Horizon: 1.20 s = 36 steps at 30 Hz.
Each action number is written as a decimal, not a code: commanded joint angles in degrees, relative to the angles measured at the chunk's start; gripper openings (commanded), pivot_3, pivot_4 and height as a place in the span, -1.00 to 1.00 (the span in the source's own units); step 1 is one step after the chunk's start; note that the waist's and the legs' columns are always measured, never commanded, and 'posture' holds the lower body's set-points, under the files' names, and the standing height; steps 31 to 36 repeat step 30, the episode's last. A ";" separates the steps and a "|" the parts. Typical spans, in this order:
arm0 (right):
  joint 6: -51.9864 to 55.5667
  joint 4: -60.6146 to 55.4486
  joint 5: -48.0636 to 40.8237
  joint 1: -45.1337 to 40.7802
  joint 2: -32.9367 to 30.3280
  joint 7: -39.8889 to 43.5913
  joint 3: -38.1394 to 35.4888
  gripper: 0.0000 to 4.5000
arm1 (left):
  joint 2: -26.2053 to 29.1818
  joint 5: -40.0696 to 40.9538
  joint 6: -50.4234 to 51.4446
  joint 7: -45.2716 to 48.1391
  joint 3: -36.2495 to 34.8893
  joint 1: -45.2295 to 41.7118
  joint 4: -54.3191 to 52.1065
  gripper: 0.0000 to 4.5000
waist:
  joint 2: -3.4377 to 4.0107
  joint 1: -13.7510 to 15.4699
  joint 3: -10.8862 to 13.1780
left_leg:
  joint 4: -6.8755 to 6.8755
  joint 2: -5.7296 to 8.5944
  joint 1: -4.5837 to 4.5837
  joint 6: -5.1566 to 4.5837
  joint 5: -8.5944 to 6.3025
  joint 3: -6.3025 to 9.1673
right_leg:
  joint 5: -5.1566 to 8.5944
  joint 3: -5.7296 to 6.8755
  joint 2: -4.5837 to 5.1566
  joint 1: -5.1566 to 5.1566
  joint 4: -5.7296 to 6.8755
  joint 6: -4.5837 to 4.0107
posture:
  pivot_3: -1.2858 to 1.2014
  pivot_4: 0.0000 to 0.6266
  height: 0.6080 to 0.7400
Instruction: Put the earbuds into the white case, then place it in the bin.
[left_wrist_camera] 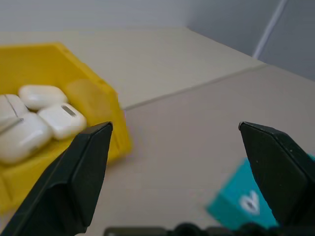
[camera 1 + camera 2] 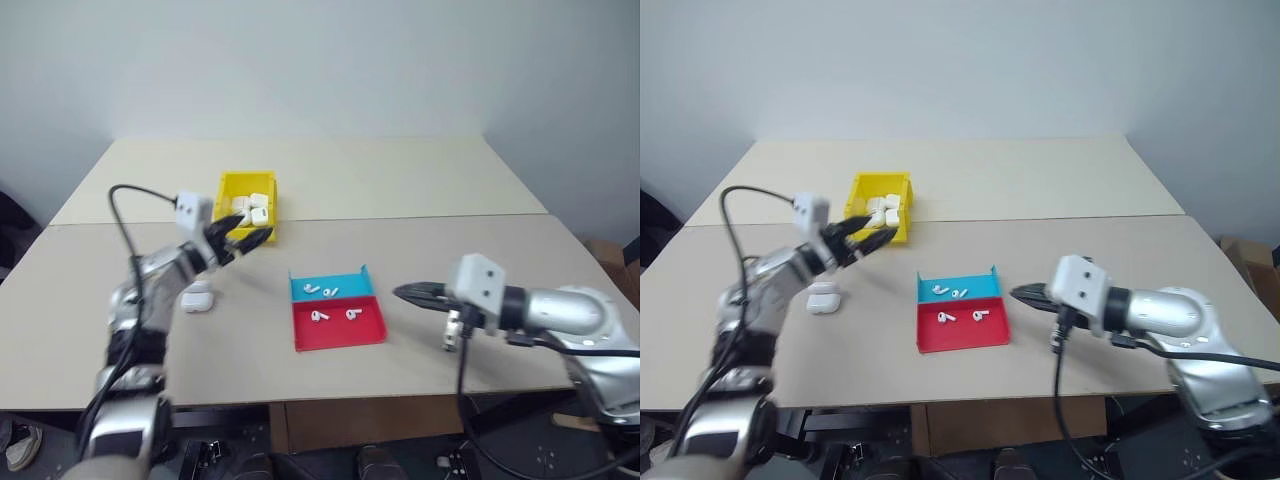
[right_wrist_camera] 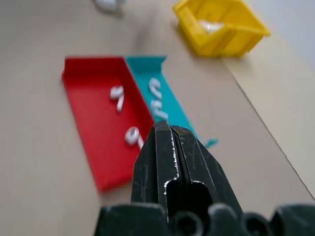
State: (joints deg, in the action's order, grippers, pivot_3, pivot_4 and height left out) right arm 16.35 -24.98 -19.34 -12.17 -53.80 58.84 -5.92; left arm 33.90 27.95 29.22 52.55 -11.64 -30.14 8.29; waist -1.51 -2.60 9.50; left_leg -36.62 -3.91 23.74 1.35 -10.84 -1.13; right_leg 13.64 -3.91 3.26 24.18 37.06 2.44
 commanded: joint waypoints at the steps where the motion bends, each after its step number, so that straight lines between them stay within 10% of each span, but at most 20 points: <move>1: -5.66 2.13 -1.55 2.39 -3.39 5.40 -7.41 -1.00 | 8.24 3.75 1.49 8.05 -3.43 7.26 -11.34 0.98 | 0.00 0.10 0.00 | 0.00 0.00 -0.09 0.00 0.00 -0.03 | 0.03 0.00 0.02 -0.07 -0.01 0.03 | 0.03 -0.52 1.00; 12: -11.14 13.59 -3.66 3.50 -8.04 14.53 -14.73 -1.00 | 21.25 4.36 -4.36 18.89 -20.47 34.71 -22.88 0.98 | -0.02 0.26 0.01 | 0.02 -0.07 -0.28 0.01 0.00 -0.24 | 0.50 -0.06 0.10 -0.10 -0.03 -0.11 | 0.03 -0.52 1.00; 36: -15.52 15.39 -1.46 1.69 -7.18 13.50 -11.16 -1.00 | 22.18 10.17 0.05 18.38 -24.96 39.94 -28.90 0.98 | -0.01 0.17 0.00 | 0.05 -0.07 -0.28 0.01 0.00 -0.31 | 0.48 -0.12 0.09 -0.05 -0.02 -0.03 | 0.03 -0.52 1.00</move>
